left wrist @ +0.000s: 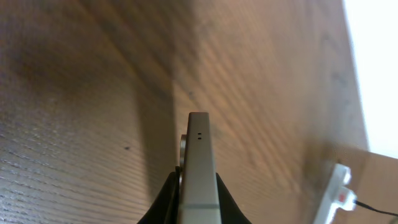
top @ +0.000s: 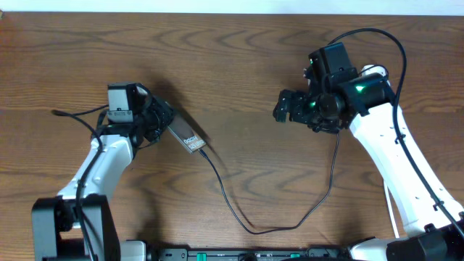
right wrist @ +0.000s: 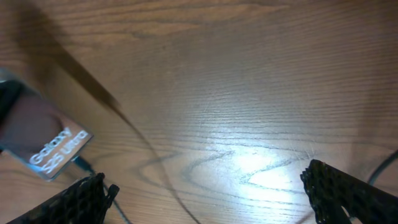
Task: Plug charger to phone and switch on socket
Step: 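Lower the held phone flat onto the table with the left gripper, then open the left gripper to release the phone on the table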
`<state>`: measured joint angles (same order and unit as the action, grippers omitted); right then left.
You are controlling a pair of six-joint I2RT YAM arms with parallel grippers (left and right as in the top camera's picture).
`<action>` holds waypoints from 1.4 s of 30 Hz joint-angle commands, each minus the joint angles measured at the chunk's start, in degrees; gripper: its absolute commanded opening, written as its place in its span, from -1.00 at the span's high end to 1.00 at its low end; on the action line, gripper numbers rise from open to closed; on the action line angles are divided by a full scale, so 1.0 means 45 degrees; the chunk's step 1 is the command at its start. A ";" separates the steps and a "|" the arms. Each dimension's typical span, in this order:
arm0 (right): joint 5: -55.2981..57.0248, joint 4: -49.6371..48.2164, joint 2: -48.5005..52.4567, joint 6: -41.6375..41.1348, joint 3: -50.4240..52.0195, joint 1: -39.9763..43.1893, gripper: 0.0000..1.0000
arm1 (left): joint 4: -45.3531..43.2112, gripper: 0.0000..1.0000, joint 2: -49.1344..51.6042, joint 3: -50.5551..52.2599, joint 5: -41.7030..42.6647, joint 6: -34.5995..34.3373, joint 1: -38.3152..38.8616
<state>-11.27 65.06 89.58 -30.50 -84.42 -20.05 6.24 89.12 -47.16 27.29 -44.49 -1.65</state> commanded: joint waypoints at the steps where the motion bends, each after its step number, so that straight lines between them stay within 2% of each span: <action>1: 0.0151 -0.0010 -0.0180 0.0175 -0.0068 -0.0238 -0.99 | 0.0102 0.85 0.0622 -0.0141 -0.0316 0.0257 0.0262; 10: 0.0194 -0.0010 -0.0180 0.0165 -0.0063 -0.0500 -0.98 | 0.0136 0.85 0.2093 -0.0141 -0.0175 0.0257 0.0374; 29: 0.0189 -0.0019 -0.0180 -0.0068 -0.0063 -0.0573 -0.99 | 0.1287 0.85 0.2103 -0.0141 -0.0185 0.0267 0.0374; 31: 0.0189 -0.0005 -0.0180 -0.0068 -0.0063 -0.0588 -0.98 | 0.1370 0.79 0.2103 -0.0141 -0.0185 0.0262 0.0374; 33: 0.0194 -0.0010 -0.0180 -0.0068 -0.0063 -0.0636 -0.99 | 0.1443 0.66 0.2103 -0.0141 -0.0185 0.0262 0.0374; 34: 0.0194 -0.0019 -0.0180 -0.0068 -0.0063 -0.0690 -0.99 | 0.1515 0.53 0.2103 -0.0141 -0.0180 0.0262 0.0374; 42: 0.0199 -0.0024 -0.0180 -0.0068 -0.0063 -0.0733 -0.99 | 0.1613 0.49 0.2103 -0.0141 -0.0180 0.0262 0.0374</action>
<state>-10.70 64.93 89.58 -30.57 -84.42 -22.87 12.25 98.63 -47.40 27.09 -43.44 -0.08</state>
